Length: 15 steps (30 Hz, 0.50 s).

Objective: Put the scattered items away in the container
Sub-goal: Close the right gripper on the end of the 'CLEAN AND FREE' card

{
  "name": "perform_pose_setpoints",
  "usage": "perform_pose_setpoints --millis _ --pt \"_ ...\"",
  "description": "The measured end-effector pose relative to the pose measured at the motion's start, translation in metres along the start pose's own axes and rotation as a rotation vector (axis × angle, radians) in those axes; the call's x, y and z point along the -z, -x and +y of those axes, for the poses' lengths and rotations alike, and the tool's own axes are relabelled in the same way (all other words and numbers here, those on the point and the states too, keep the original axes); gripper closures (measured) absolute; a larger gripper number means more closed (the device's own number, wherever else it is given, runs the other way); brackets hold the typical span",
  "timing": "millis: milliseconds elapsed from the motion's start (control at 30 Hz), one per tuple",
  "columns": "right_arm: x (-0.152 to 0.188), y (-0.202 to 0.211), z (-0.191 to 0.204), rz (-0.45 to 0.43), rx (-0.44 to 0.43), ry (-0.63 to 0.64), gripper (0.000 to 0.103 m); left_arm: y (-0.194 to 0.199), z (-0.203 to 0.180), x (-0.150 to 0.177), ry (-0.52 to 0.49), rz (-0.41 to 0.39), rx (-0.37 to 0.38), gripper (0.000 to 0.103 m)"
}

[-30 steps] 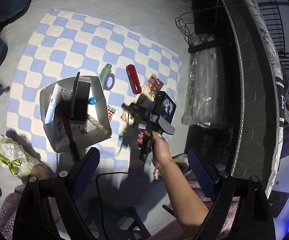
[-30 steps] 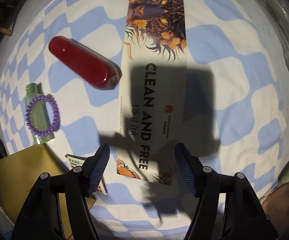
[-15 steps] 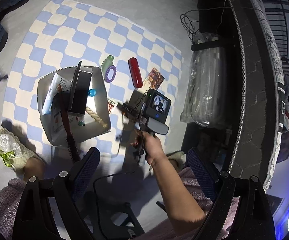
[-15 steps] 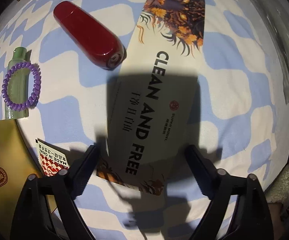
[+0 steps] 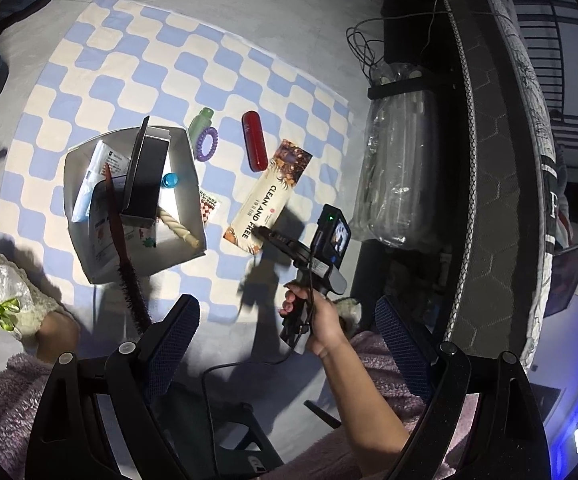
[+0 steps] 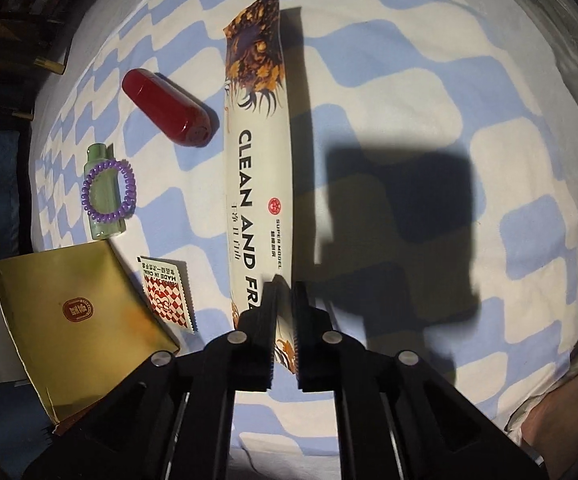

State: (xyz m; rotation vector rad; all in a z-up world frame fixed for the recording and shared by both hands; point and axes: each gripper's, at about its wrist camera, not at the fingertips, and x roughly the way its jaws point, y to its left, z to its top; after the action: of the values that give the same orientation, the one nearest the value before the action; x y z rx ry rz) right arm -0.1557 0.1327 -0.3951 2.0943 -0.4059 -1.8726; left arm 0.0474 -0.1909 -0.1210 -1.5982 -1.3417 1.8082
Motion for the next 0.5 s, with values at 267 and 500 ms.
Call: perform_pose_setpoints --millis 267,500 --pt "-0.024 0.000 0.062 -0.048 0.220 0.139 0.047 -0.005 0.005 -0.009 0.031 0.010 -0.008 0.014" --pt "-0.032 -0.032 0.083 0.003 0.310 0.142 0.039 -0.001 -0.003 -0.007 -0.008 -0.012 -0.027 0.014"
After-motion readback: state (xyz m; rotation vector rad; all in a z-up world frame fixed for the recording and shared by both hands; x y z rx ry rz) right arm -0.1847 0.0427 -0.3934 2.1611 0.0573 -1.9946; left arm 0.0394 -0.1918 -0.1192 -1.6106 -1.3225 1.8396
